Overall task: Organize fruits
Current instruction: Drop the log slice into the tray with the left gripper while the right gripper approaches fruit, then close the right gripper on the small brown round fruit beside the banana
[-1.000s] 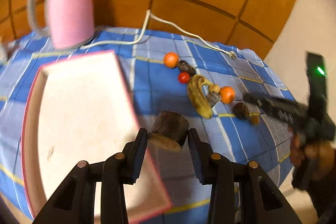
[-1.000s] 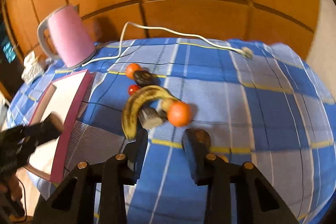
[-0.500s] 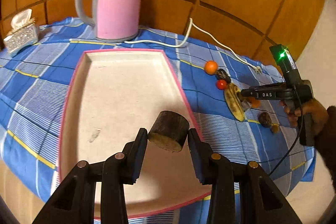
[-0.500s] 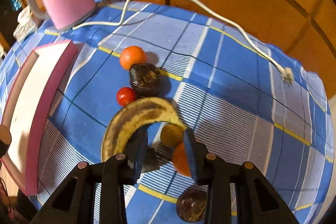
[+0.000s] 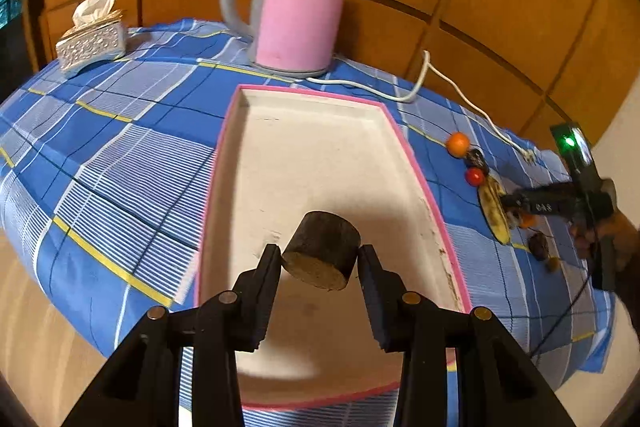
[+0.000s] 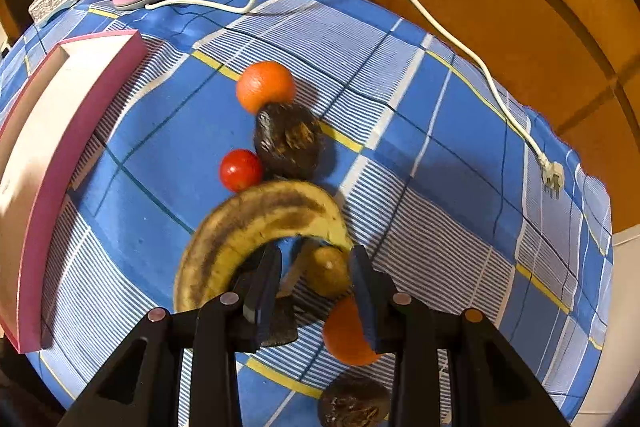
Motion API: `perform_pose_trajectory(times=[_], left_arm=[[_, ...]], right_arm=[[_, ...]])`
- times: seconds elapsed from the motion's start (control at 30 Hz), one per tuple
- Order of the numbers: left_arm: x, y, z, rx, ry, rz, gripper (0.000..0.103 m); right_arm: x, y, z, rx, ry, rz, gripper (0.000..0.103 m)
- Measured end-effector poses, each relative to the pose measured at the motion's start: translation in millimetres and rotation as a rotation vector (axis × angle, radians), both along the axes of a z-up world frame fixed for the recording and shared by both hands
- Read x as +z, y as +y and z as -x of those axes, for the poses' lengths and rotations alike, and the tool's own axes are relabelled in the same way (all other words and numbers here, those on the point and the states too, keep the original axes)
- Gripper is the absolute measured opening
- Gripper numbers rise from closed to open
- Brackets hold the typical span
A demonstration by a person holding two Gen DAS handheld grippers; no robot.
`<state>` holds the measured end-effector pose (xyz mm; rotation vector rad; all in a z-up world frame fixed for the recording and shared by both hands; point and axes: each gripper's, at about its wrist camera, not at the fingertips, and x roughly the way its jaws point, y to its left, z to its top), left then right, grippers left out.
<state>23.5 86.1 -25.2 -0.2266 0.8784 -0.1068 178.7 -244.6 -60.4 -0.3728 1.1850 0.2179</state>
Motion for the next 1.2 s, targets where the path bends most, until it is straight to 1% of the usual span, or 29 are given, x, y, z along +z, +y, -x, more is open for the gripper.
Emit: perform_pose_trajectory(times=[0.1, 0.17, 0.23, 0.37, 0.47, 0.57, 0.63, 0.7, 0.73, 0.77, 0.87, 1.0, 1.1, 1.13, 1.2], left_arm=[[-3, 11, -15, 0.031, 0.042, 0.053, 0.04], [-4, 14, -29, 0.041, 0.067, 0.075, 0.04], [-3, 15, -41, 0.049, 0.071, 0.08, 0.04], [-1, 9, -76, 0.047, 0.075, 0.063, 0.039], [3, 4, -105, 0.045, 0.054, 0.018, 0.039], [5, 5, -137, 0.065, 0.038, -0.019, 0.039], [6, 9, -148, 0.109, 0.05, -0.029, 0.04], [11, 12, -144, 0.131, 0.026, -0.016, 0.047], [14, 10, -137, 0.132, 0.009, -0.042, 0.053], [15, 8, -131, 0.128, -0.001, -0.07, 0.056], [16, -1, -102, 0.086, -0.021, -0.106, 0.057], [7, -13, -64, 0.036, -0.018, -0.142, 0.058], [3, -21, -43, 0.014, -0.013, -0.136, 0.058], [1, -23, -36, 0.008, -0.011, -0.13, 0.061], [-1, -27, -26, 0.001, -0.006, -0.118, 0.062]], right_arm=[[1, -7, 3, -0.019, -0.005, -0.018, 0.036], [2, -11, 4, -0.03, -0.01, -0.025, 0.036], [2, -14, 3, -0.04, -0.01, -0.03, 0.036], [-1, -19, 5, -0.043, -0.016, -0.024, 0.036], [0, -16, 6, -0.041, -0.018, -0.028, 0.036], [-1, -20, 9, -0.036, -0.021, -0.025, 0.036], [0, -23, 12, -0.037, -0.024, -0.02, 0.036], [1, -25, 12, -0.04, -0.026, -0.021, 0.036], [2, -26, 13, -0.044, -0.028, -0.026, 0.036], [2, -27, 13, -0.044, -0.029, -0.031, 0.036], [1, -26, 12, -0.038, -0.03, -0.023, 0.036], [-1, -21, 9, -0.033, -0.024, -0.01, 0.036], [-2, -18, 9, -0.035, -0.022, -0.012, 0.036], [-1, -17, 9, -0.037, -0.02, -0.013, 0.036], [-1, -16, 10, -0.04, -0.017, -0.017, 0.036]])
